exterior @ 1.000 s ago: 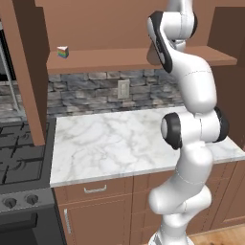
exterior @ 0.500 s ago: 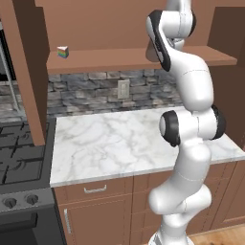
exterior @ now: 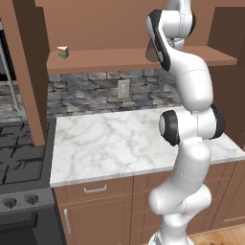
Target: Pick the candle and jar from the dining table and place them in the open cabinet. Close the cabinet after placing the objects.
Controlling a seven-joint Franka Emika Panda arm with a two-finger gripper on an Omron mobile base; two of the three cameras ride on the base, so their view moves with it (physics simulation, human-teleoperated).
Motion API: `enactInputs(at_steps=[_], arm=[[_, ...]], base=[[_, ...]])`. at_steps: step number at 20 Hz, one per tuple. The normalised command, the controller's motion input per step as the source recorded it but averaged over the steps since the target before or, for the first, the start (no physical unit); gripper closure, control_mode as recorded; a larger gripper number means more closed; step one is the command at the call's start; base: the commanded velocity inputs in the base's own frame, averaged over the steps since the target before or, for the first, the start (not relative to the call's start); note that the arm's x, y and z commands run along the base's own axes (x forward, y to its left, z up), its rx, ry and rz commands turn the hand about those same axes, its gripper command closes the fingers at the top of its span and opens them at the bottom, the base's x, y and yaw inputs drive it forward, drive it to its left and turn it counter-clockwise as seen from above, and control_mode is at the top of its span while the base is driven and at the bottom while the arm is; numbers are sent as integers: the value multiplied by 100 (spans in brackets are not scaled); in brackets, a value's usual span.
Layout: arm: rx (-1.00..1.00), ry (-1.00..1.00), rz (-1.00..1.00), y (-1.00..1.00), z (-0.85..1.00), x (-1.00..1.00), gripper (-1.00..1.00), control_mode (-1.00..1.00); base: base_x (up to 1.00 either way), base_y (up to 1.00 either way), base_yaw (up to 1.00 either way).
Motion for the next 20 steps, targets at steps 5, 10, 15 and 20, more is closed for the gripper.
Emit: enactInputs(at_steps=[5,10,15,20], arm=[[0,0,0,0,0,0,-100,-100],[0,0,0,0,0,0,-100,-100],[0,-3,0,0,0,0,-100,-100],[0,-11,0,0,-2,0,-100,-100]], base=[[0,0,0],[0,0,0],[0,0,0],[0,0,0]])
